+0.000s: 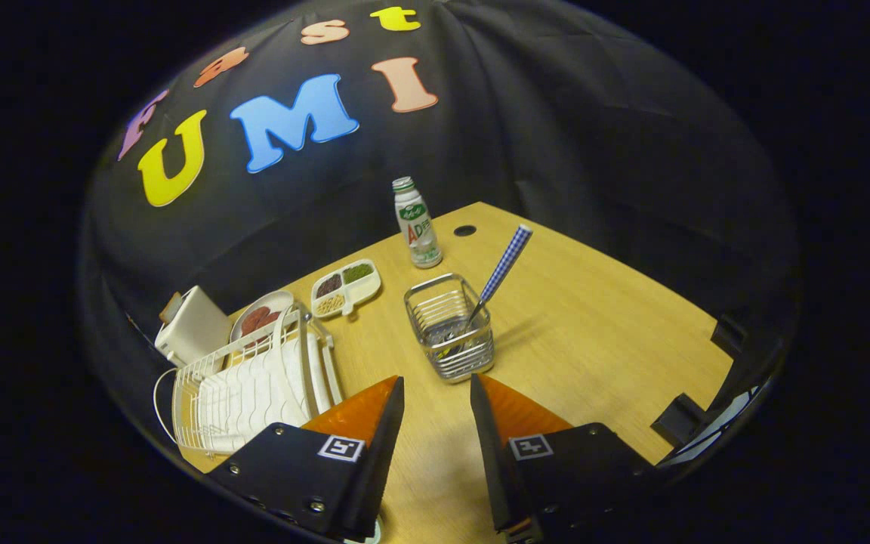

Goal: Take the plate from the dish rack, then take the spoon from the basket and place it into the plate.

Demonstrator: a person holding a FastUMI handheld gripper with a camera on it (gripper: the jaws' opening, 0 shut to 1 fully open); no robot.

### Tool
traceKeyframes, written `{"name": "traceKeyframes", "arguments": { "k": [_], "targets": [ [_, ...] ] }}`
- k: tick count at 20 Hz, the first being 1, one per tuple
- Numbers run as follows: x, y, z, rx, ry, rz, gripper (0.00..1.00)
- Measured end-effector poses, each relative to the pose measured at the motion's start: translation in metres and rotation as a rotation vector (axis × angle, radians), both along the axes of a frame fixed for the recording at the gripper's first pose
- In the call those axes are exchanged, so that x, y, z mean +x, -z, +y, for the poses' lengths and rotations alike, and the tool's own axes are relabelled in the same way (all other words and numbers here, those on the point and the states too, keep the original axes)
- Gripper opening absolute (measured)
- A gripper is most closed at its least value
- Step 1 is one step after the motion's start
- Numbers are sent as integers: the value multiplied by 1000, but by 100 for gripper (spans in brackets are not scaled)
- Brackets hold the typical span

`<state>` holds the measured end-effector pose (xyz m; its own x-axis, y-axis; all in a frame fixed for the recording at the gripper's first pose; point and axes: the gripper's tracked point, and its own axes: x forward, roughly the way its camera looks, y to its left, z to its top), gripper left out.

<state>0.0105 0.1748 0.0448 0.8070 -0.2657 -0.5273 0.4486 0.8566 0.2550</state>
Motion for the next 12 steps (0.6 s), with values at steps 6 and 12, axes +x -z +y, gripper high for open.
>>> {"name": "traceKeyframes", "arguments": {
  "k": [6,12],
  "targets": [
    [35,-16,-52,29,158,-54,55],
    [55,-21,-91,74,273,-89,55]
  ]
}}
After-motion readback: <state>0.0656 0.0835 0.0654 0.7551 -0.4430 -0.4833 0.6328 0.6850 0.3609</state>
